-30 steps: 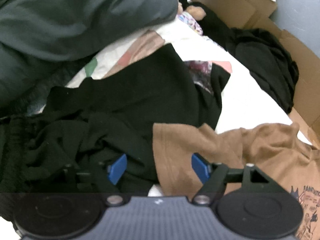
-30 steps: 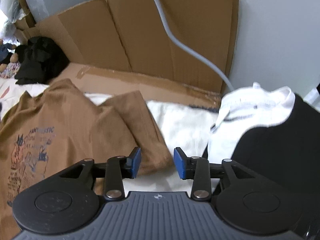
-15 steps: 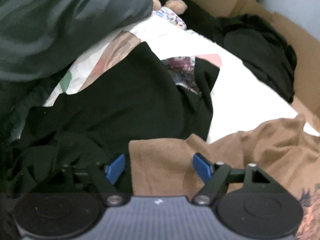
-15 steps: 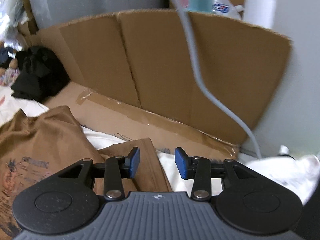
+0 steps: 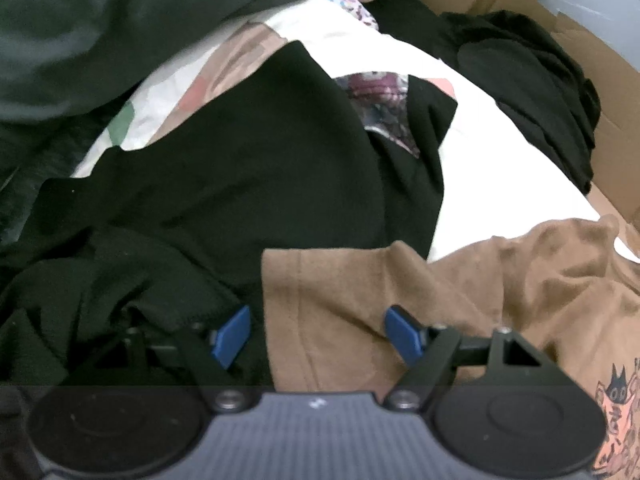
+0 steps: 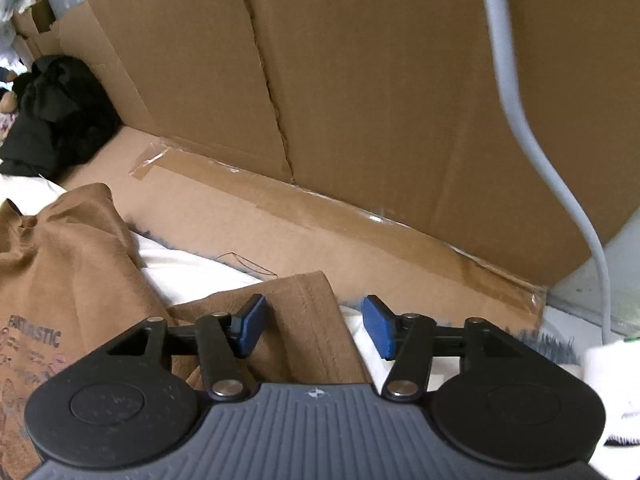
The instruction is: Fold clothes
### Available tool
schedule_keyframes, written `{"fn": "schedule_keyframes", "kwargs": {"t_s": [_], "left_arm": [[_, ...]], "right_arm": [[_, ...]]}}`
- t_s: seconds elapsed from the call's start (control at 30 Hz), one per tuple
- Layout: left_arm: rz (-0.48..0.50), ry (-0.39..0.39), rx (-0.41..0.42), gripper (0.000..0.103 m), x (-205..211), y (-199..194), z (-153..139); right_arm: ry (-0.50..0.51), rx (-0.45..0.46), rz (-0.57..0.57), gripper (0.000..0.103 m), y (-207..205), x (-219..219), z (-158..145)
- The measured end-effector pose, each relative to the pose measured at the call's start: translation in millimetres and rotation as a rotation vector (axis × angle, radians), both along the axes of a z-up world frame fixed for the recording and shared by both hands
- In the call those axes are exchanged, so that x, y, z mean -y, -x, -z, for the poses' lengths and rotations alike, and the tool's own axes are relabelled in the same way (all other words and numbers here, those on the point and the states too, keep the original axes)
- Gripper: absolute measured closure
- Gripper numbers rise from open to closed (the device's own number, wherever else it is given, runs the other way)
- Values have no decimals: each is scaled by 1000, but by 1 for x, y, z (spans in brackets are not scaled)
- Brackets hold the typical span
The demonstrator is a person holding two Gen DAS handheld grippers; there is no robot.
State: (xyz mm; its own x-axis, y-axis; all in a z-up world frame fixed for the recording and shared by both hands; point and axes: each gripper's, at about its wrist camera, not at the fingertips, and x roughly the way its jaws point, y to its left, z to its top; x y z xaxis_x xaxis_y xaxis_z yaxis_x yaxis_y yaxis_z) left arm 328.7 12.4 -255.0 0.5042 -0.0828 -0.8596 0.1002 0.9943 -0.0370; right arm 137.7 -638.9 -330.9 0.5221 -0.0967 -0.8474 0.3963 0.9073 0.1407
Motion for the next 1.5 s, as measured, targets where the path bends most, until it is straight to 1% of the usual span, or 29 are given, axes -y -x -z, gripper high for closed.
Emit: {"fn": "schedule_keyframes", "kwargs": {"t_s": [0.03,0.13,0.17,0.2,0.23,0.27,0.3,0.33,0.37,0.4,0.43,0.63,0.67,0.77,0.9,1.03,1.13,1.2,1.27,1.33,1.37,1.4,1.43,1.5], "left_arm": [[2,4,0,26,-1,0,0],[7,22,9,28,-4,3,0],[9,22,12,29,-5,4,0],[11,21,16,34,-5,5,-1],[13,20,21,44,-7,5,-2],[13,22,23,50,-8,5,-2],[10,34,27,62,-11,5,-4],[1,47,26,71,-15,5,-4],[-4,56,24,75,-17,4,-5],[-10,76,20,85,-21,3,-5],[-16,97,16,90,-25,3,-6],[-14,120,55,99,-31,6,-12],[-18,123,59,99,-32,6,-13],[-38,135,75,100,-36,4,-17],[-77,128,120,101,-44,-1,-29],[-137,121,175,103,-57,-7,-42],[-150,119,188,103,-63,-10,-49],[-141,112,185,102,-62,-12,-50],[-115,101,190,95,-56,-11,-50],[-88,103,181,80,-46,-11,-47],[-74,104,176,77,-41,-10,-45],[-62,95,166,68,-33,-10,-43],[-54,80,154,56,-25,-11,-40],[-39,48,137,47,-13,-11,-35]], "right_arm": [[-8,2,-1,43,-1,-1,2],[39,-3,-53,45,-3,-11,4],[48,5,-54,57,-2,-12,2],[58,13,-55,80,0,-14,1],[67,20,-57,91,1,-15,0],[78,28,-70,95,3,-16,-3],[90,35,-83,97,4,-18,-5],[101,43,-96,97,6,-19,-8],[110,49,-91,97,7,-18,-11],[118,55,-87,97,8,-17,-14],[125,57,-83,97,8,-17,-15],[231,99,-14,98,14,-4,-37],[269,108,2,98,15,0,-43],[327,128,60,98,18,11,-53],[401,134,113,98,23,22,-61],[454,111,110,98,27,18,-60],[476,83,113,98,31,17,-60],[481,52,118,98,39,21,-62],[483,33,111,98,46,22,-62],[482,23,103,98,52,23,-61],[480,15,105,98,56,24,-61],[478,7,108,98,59,26,-61],[475,0,110,98,62,28,-61],[469,-20,129,98,70,31,-59]]}}
